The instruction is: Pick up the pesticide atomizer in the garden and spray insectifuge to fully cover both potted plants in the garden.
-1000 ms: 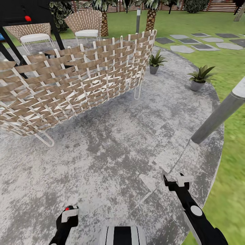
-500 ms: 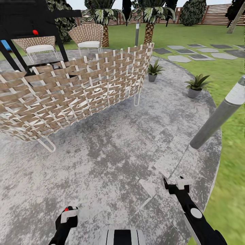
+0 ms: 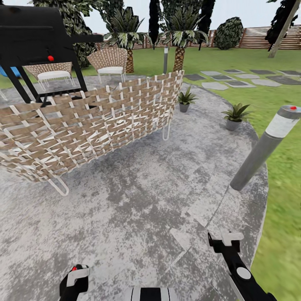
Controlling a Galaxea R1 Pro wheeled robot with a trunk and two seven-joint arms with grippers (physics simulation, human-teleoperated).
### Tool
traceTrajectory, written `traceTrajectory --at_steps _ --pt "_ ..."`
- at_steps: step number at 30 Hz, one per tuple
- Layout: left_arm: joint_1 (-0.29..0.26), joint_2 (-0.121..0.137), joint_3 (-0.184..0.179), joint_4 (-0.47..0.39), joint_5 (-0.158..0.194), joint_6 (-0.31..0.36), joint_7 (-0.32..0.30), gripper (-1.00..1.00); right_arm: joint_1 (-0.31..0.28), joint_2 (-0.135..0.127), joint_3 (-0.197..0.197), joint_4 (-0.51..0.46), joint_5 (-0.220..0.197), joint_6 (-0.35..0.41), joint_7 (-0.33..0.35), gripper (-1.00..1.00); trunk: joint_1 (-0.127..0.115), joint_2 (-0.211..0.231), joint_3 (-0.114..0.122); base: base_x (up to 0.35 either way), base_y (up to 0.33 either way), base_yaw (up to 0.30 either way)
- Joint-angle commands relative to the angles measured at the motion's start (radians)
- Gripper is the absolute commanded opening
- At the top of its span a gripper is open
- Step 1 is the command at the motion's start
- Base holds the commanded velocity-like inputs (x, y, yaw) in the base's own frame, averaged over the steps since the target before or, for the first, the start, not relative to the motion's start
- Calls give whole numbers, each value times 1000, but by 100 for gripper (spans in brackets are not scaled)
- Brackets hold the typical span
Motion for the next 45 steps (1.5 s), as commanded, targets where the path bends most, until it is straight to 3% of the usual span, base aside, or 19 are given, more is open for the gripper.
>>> traceTrajectory --at_steps 1,6,12,14,19,28,45 --pt "5 2 -8 0 6 -3 6 -100 0 0 1 11 19 -3 -6 100 -1 0 5 0 0 -70" --pt "17 4 -7 0 6 -4 7 -100 1 2 1 91 46 -29 -11 100 -3 1 32 0 0 -39" --pt "46 8 -3 1 5 -35 7 -100 1 11 1 357 47 -278 -12 100 -6 3 65 0 0 -3" --pt "54 9 -1 2 5 -54 7 -100 1 13 1 491 47 -373 -11 100 -6 3 76 0 0 0" --pt "83 19 0 2 6 -60 8 -100 1 6 -1 613 45 -410 -11 100 -9 4 103 0 0 0" --pt "96 20 0 3 6 -63 9 -100 1 15 -1 647 42 -423 -11 100 -13 6 150 0 0 0" --pt "96 18 -1 4 6 -62 9 -100 1 20 0 645 41 -423 -8 100 -20 10 217 0 0 0"
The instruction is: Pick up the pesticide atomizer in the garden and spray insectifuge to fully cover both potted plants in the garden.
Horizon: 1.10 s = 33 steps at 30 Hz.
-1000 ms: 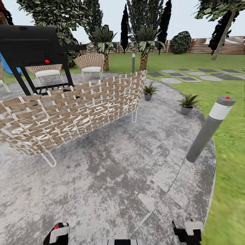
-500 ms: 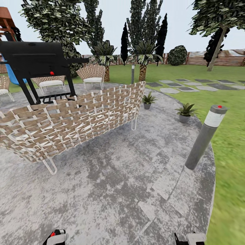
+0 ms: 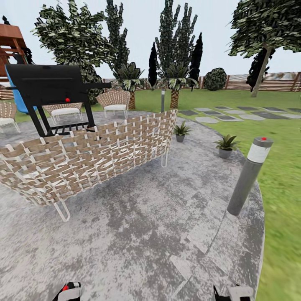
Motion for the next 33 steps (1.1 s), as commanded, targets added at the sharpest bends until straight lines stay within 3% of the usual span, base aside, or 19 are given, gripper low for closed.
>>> traceTrajectory --at_steps 1,9,33 --pt "-1 1 -8 0 5 -3 6 -100 -1 2 0 1 9 -2 -9 100 -1 0 3 0 0 0" --pt "-1 1 -8 0 5 -3 6 -100 -1 31 -2 2 10 0 -12 100 -11 15 26 0 0 64" --pt "0 1 -8 0 5 -3 6 -100 -1 33 -2 2 10 0 -13 100 -103 183 75 0 0 202"
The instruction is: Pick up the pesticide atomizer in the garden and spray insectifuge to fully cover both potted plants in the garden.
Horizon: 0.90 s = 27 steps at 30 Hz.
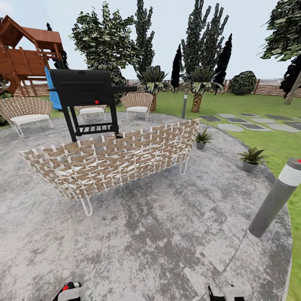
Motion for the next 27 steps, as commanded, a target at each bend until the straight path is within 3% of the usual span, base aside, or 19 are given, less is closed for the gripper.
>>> traceTrajectory --at_steps 1,7,16,27 --pt "-1 0 -8 1 5 -3 6 -100 0 0 0 1 9 -2 -9 100 -4 7 1 0 0 225" --pt "-1 0 -8 0 5 -4 6 -100 0 0 0 1 9 -2 -9 100 -27 49 19 0 0 74" --pt "0 -1 -8 -1 6 -4 6 -100 0 0 0 1 9 -2 -9 100 -27 49 27 0 5 189" --pt "0 0 -8 1 6 -5 6 -100 0 0 0 1 9 -2 -9 100 -27 49 37 0 266 212"
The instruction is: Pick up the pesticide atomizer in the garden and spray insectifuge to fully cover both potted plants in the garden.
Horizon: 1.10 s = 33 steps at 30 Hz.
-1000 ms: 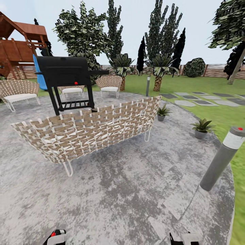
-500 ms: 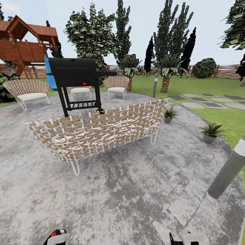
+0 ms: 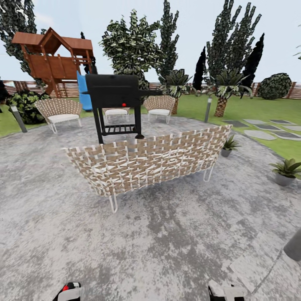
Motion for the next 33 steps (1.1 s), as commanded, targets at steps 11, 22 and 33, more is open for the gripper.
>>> traceTrajectory --at_steps 11,22,33 --pt "-1 0 -8 1 4 -3 6 -100 0 0 0 1 9 -2 -9 100 0 0 10 2 308 213" --pt "-1 0 -8 1 4 -3 6 -100 0 0 0 1 9 -2 -9 100 0 0 20 103 308 212" --pt "-1 0 -8 1 4 -2 6 -100 0 0 0 1 9 -2 -9 100 0 0 25 192 301 200"
